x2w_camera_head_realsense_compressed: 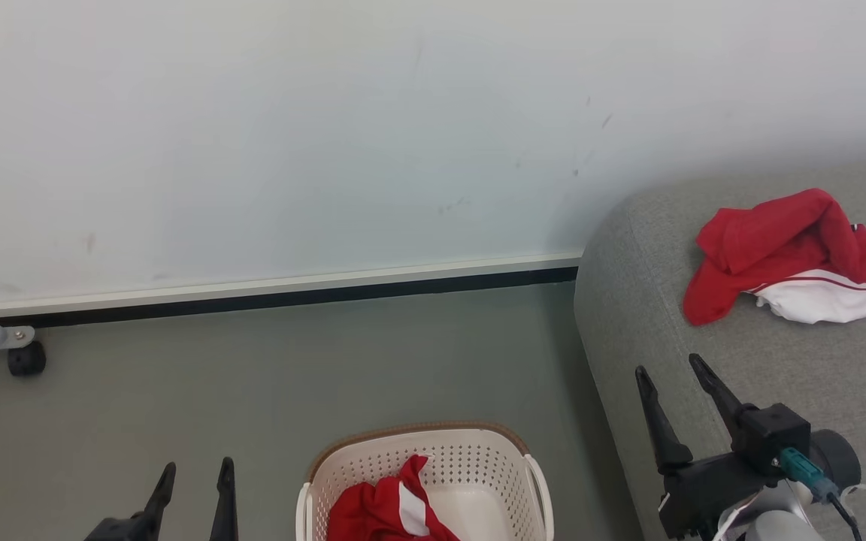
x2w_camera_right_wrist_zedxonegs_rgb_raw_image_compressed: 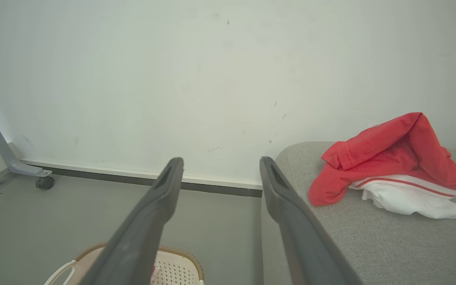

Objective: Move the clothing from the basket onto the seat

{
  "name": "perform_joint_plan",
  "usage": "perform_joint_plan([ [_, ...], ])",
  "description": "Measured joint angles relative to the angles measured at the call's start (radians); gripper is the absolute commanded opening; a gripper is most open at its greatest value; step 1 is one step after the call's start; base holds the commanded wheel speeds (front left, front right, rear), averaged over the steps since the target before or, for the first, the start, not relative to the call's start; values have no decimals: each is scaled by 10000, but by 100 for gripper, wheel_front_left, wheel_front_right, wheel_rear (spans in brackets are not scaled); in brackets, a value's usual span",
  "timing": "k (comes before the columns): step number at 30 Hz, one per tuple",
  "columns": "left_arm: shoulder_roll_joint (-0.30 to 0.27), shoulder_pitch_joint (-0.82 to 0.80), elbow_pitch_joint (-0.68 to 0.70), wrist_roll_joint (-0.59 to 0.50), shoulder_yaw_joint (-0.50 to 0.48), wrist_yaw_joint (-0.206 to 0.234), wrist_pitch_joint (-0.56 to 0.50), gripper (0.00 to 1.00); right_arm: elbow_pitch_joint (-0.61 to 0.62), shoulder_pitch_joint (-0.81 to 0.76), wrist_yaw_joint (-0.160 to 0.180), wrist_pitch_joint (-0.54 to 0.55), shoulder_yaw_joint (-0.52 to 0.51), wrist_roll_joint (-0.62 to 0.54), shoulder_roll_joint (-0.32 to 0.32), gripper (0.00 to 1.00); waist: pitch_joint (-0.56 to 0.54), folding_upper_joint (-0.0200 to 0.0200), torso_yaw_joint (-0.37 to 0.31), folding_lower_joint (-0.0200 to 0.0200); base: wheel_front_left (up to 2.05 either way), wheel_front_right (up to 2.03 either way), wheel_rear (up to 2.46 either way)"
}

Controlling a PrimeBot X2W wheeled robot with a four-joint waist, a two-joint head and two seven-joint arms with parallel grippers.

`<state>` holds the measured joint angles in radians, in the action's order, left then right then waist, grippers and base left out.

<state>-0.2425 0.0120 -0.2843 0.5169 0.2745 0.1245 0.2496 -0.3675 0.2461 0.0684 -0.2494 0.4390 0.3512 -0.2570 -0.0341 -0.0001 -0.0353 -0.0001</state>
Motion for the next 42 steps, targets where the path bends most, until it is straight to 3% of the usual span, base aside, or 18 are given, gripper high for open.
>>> perform_joint_plan([
  [12,380,510,518,-575,-378,0,0,100,1197,-1528,376,0,-669,-13,-65,100,-95,1,91,1,0,0,0],
  [42,639,802,955,-1361,-717,0,0,100,2408,-2602,546,0,-1590,-265,-52,100,-143,1,175,0,0,0,0],
])
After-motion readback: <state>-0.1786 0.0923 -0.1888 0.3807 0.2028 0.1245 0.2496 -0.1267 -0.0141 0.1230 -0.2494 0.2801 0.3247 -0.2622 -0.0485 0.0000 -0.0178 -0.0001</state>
